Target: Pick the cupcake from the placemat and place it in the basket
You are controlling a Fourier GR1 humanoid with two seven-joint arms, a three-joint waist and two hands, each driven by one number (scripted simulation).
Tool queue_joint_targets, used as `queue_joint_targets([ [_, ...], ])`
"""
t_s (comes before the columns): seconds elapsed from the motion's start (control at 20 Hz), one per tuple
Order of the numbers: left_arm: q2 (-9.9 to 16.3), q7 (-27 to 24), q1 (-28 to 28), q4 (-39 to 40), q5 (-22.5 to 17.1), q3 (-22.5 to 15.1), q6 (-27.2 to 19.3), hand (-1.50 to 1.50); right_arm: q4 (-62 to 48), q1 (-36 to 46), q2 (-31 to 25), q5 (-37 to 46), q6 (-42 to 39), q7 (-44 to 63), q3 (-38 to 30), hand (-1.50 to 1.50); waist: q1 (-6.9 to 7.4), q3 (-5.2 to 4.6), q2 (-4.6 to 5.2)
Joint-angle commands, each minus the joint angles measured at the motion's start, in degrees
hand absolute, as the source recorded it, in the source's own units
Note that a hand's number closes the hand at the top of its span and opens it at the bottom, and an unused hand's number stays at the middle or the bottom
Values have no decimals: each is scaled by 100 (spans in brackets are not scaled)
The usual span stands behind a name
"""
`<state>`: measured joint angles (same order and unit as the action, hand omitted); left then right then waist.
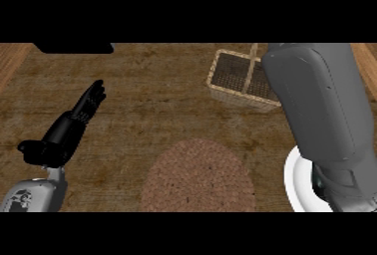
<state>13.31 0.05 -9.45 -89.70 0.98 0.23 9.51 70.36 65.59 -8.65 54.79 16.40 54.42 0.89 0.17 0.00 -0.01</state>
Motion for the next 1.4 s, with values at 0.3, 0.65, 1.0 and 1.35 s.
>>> queue_joint_targets([
  [0.3,-65,90,54,-188,105,-2,3,0,-51,-700,-299,256,1197,-739,-382,150,-5,3,-7],
  [0.65,-125,-164,83,57,83,80,153,0,-643,-579,-244,-77,1311,-1398,-490,-150,6,-2,1],
  [1.0,-12,-211,132,29,100,230,230,0,-492,-162,-357,-729,1373,-1856,-858,-150,26,-1,3],
  [1.35,54,-96,158,-98,75,322,273,0,19,-87,-527,-1225,1469,-1240,-1510,-150,-3,-1,-14],
])
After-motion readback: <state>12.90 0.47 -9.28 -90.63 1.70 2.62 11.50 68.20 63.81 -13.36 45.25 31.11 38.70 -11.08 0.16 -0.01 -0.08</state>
